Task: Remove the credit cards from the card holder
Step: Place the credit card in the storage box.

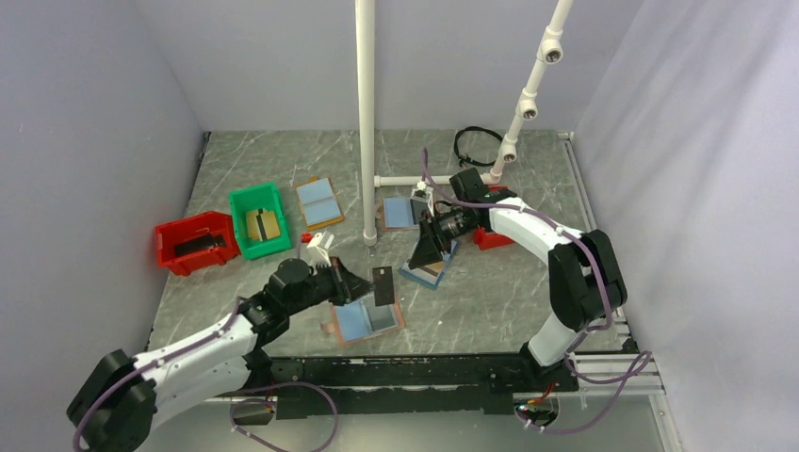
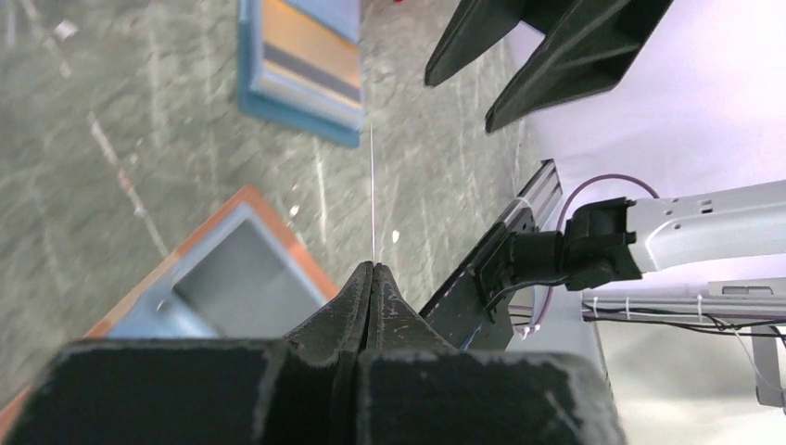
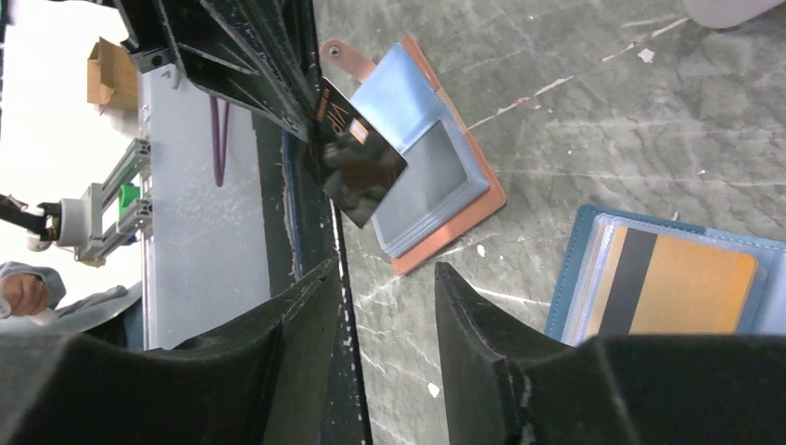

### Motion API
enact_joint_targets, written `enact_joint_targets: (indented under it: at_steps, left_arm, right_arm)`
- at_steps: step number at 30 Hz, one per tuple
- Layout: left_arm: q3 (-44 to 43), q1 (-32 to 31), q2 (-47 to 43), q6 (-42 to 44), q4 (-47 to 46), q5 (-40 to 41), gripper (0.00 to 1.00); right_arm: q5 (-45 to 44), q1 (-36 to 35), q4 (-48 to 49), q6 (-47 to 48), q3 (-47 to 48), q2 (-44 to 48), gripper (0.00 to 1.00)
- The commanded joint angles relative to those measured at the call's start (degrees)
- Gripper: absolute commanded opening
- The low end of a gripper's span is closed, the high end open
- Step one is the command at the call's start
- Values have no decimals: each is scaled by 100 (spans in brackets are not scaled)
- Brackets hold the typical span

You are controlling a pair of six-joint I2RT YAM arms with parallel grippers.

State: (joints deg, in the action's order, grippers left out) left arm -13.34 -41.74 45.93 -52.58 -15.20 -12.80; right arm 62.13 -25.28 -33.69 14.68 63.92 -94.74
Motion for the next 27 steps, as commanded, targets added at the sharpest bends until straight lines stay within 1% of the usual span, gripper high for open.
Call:
enact_joint_targets:
  at_steps: [1,6,8,12,16,21,23,25,26,27]
  left_arm:
    - [-456,21,750,300,-1469,-393,0]
    - [-699,19,1339,262,-2102,-550,0]
    - [-757,17,1457,261,-2201,-597,0]
    - [-754,17,1556,198,-2443,-680,0]
    - [-751,17,1630,132,-2640,-724,0]
    - [-730,16,1731,26,-2999,-755,0]
    - [-722,20,1796,-19,-3135,-771,0]
    - [-718,17,1841,-38,-3225,-789,0]
    - [-721,17,1855,-42,-3263,-798,0]
    - [-720,23,1870,-43,-3291,-803,0]
  right_arm:
    - [481,18,-186,392,141,194,47]
    - [425,133,-174,298,135,151,52]
    - [356,190,-131,227,122,141,55]
    - [494,260,-137,193,103,115,57]
    - [895,260,-148,197,88,45,57]
    - [1626,251,-264,284,114,-98,57]
    - [1823,251,-355,371,137,-131,57]
    - [1916,251,-314,306,126,-137,54]
    - [1959,251,-276,271,115,-134,51]
    - [1991,251,-276,265,124,-146,46]
